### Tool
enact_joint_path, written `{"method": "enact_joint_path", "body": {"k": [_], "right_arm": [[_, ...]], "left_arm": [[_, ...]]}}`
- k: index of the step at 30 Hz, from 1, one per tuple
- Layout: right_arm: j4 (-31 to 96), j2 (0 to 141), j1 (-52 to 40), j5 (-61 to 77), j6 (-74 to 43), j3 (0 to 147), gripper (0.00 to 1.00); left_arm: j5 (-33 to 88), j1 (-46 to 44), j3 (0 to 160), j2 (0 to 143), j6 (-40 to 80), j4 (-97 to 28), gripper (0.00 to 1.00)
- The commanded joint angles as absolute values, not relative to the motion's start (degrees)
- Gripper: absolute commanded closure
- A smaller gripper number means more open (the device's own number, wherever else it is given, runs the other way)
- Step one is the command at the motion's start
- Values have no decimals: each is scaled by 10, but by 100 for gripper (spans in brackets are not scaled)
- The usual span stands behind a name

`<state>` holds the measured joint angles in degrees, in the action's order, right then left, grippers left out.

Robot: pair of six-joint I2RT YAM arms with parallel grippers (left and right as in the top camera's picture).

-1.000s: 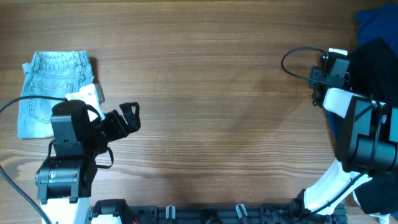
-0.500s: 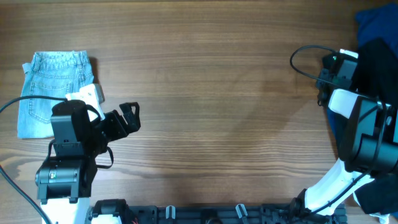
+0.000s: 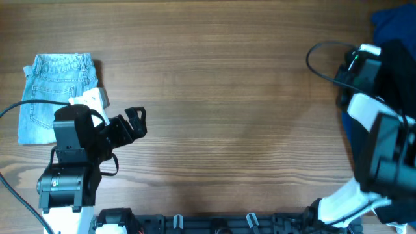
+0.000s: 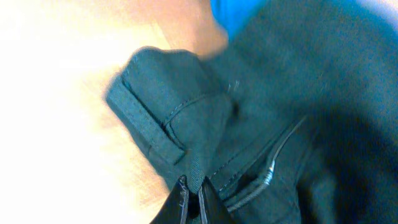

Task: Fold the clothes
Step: 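Drag the black shorts with the right gripper onto the table center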

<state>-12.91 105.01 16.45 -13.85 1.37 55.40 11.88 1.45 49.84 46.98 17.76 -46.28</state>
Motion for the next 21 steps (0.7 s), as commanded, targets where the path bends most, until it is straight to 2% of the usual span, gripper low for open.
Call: {"method": "enact_joint_path", "body": {"k": [1,5,9,13,17,21], "right_arm": [[-111,894,131,13,39,605,96],[-30,778,54,169,96,620,96],[106,727,-66,168,120,620,96],[212,738,-166,169,116,618,94],[262,768,-245,168,93,618,84],[268,779,-279,157,72,618,59]], "left_arm": [[119,12,510,469,183,-461,0],[119,12,510,469,183,-459,0],[120,12,510,469,183,-457,0],[120,12,510,469,183,-457,0],[120,12,510,469,183,-457,0],[120,12,510,469,183,-458,0]]}}
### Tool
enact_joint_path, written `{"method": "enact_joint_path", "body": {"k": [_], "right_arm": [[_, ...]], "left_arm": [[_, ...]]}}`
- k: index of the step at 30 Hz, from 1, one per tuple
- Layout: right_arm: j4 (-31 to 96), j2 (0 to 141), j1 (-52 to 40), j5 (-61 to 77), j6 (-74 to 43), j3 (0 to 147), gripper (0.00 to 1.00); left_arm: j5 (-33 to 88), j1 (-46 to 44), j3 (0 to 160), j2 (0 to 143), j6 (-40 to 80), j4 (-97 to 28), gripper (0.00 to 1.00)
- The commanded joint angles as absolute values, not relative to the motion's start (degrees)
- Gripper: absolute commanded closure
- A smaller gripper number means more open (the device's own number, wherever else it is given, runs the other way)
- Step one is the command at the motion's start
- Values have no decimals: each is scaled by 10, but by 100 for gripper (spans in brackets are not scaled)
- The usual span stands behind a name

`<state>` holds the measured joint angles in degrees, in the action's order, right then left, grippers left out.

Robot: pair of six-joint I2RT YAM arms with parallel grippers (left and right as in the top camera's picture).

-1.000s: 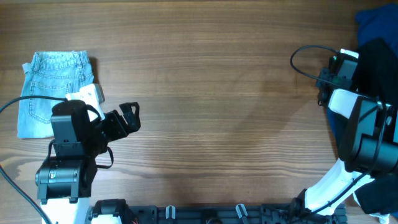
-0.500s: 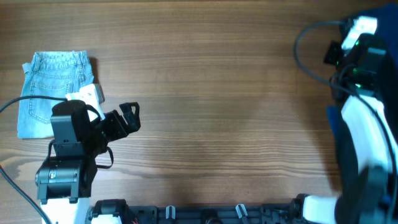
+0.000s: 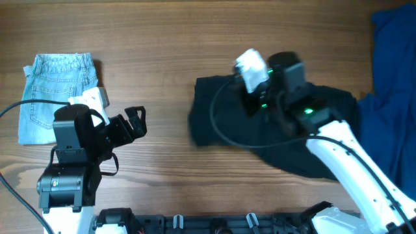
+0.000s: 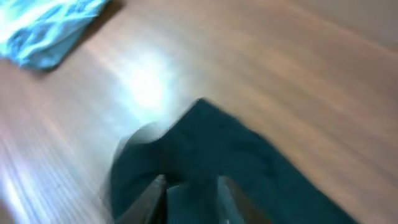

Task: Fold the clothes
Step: 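Drag the black shorts with the right gripper onto the table center, then move the left gripper to the left edge of the black shorts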

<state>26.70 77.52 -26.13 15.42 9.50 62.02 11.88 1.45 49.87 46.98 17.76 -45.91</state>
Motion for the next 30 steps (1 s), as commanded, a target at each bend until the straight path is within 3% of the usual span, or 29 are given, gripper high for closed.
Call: {"method": "enact_joint_path", "body": {"k": [1,7,9,16,18,30], "right_arm": [[267,778,-279,144,52,618,52],[336,726,-267,-180,-165,618,38],[378,703,-253,-223,-217,618,35],[516,675,-132,-221,-349,617,32],[515,684,-81,-202,-343,614,27],[488,839,151,-165,-284,614,27]], "left_arm": [[120,12,510,469,183,-458,0],[120,12,510,469,183,-477,0],[126,12,510,469,183,-481,0],[176,-4,510,496,183,-481,0],[176,-19,510,519,183,-481,0],[176,-51,510,613,185,-478,0]]}}
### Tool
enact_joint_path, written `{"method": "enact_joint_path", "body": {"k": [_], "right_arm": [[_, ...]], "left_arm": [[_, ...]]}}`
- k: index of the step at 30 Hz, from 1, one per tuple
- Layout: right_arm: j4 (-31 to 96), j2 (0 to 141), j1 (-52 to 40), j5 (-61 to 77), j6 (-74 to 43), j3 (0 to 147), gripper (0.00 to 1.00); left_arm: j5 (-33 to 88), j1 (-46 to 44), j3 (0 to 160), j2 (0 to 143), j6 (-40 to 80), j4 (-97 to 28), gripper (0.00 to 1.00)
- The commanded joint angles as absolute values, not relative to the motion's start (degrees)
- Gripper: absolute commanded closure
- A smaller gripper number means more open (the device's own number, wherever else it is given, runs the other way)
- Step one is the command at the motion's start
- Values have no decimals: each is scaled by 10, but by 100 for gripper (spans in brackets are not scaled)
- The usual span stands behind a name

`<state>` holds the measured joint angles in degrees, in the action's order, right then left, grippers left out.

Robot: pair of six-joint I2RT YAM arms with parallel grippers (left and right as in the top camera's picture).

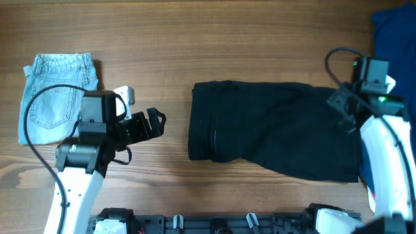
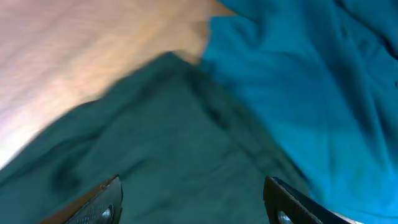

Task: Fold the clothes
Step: 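Move the left gripper to the left edge of the black shorts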

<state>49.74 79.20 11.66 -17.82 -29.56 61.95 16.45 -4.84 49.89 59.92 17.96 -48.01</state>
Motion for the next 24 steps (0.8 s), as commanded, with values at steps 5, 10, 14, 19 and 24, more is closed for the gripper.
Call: {"method": "enact_joint_path", "body": {"k": [5,10,14,19,24], "right_arm": [[438,918,186,-120,-238,614,31],[382,966,187,-109,-218,614,41],[334,989,187,-63,-177,614,57],[323,992,187,-59,-180,614,91],[336,992,187,-60,-180,614,76]], "left_arm": [[176,-51,510,629,185,-443,0],[178,-51,510,650,185,-375,0],[200,-52,510,686,185,-328,0],[201,-61,510,738,185,-260,0],[201,-86,510,796,185,-181,0]]}}
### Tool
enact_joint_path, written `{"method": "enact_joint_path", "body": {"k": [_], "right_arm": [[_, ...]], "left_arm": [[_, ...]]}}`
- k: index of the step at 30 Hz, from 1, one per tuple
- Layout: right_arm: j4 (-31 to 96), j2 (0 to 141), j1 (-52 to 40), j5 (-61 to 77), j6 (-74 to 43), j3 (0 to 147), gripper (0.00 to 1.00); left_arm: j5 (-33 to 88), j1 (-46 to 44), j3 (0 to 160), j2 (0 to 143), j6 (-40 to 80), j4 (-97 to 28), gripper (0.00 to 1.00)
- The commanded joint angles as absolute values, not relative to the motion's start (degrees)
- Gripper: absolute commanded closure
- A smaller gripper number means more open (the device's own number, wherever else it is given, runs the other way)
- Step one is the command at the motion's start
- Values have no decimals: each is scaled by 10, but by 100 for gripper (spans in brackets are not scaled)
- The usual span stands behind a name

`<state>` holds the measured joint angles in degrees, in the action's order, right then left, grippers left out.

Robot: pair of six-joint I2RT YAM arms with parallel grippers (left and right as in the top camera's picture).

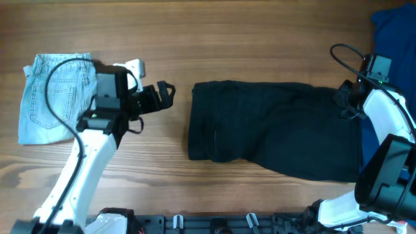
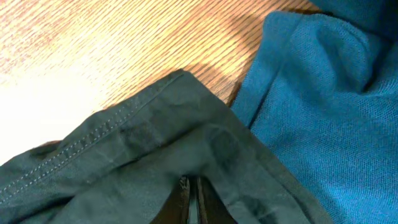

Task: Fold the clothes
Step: 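Move the left gripper to the left edge of the black shorts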

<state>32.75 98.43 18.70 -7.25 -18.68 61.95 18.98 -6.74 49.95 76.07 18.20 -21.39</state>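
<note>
A black pair of trousers (image 1: 273,136) lies spread flat across the table's middle and right. Its waistband end points left and its hem end right. My right gripper (image 1: 346,97) is at the far right end, shut on a pinch of the black cloth just inside the stitched hem corner (image 2: 124,118); the right gripper (image 2: 189,182) shows its fingertips pressed together in a raised fold. My left gripper (image 1: 166,95) hovers open and holds nothing, a little left of the trousers' far left corner.
Folded light-blue denim shorts (image 1: 55,97) lie at the far left, beside the left arm. A blue garment (image 1: 393,32) is heaped at the back right corner, and this blue garment (image 2: 323,93) touches the trousers' hem. Bare wood (image 1: 227,39) runs along the back.
My right gripper was open over the trousers' right end and is now shut on the cloth near the hem corner. The left gripper has moved farther back and right, closer to the trousers.
At first my right gripper was shut on the dark trousers in the pile at the right edge, the table's middle bare. Then the trousers were at the middle with the gripper over their left part. Later they lay flat, the gripper open at their right end, now shut there.
</note>
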Motion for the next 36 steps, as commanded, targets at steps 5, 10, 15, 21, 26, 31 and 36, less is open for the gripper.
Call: {"method": "enact_joint_path", "body": {"k": [5,10,15,21,26,31,36], "right_arm": [[333,992,187,-62,-180,615,39],[314,992,188,-64,-182,614,43],[295,1006,188,-63,-182,614,46],[298,1027,188,-59,-182,614,59],[304,1026,188,-59,-182,614,96],[329,1013,188,-52,-197,615,96],[367,964,188,-15,-193,615,96]], "left_arm": [[201,-98,510,825,185,-170,0],[201,-98,510,826,185,-170,0],[201,-99,510,826,185,-171,0],[201,-99,510,826,185,-174,0],[201,-99,510,826,185,-169,0],[201,-99,511,826,185,-156,0],[201,-99,511,828,185,-111,0]]}}
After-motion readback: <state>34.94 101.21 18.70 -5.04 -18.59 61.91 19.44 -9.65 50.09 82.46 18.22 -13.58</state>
